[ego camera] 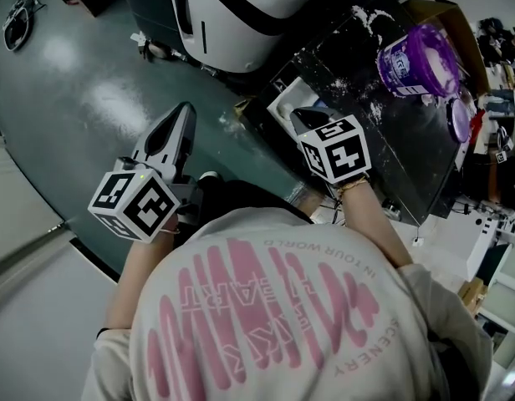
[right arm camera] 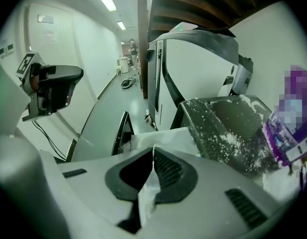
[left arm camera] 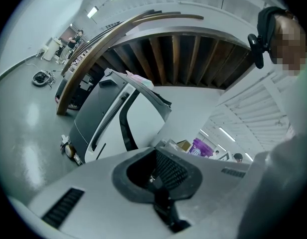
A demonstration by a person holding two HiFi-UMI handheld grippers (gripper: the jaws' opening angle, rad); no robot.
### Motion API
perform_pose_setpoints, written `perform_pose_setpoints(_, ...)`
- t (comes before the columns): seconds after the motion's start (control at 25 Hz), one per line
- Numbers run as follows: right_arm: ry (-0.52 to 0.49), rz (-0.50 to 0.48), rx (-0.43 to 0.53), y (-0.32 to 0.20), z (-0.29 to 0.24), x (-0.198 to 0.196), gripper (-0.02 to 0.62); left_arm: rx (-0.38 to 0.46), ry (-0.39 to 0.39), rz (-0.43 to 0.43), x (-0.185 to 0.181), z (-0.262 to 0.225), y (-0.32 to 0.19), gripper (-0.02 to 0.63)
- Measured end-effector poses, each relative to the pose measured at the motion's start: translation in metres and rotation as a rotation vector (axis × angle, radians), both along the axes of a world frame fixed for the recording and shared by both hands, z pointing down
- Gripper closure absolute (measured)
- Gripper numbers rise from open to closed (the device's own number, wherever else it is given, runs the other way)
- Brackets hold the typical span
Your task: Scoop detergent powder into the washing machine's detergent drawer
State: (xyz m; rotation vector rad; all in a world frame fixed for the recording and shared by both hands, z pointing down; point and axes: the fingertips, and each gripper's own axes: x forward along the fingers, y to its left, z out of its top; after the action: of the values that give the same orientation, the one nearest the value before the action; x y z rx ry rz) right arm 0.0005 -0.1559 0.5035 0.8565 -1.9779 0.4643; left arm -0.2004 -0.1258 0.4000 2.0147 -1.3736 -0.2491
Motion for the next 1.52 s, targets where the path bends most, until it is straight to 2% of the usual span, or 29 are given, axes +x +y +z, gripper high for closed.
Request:
perform_pose_setpoints(0.88, 0.167, -0.145, 0.101, 0.001, -0.001, -0.003, 0.588, -0.009, 0.011, -0.005, 0.003, 0.004, 0.001, 0.604)
perform_pose_setpoints(1.52, 0.243, -0.077, 0.124, -0.004, -0.003, -0.005, 0.588, 0.005, 0.018, 0.103, -0.002, 0.004, -0.024, 0.604)
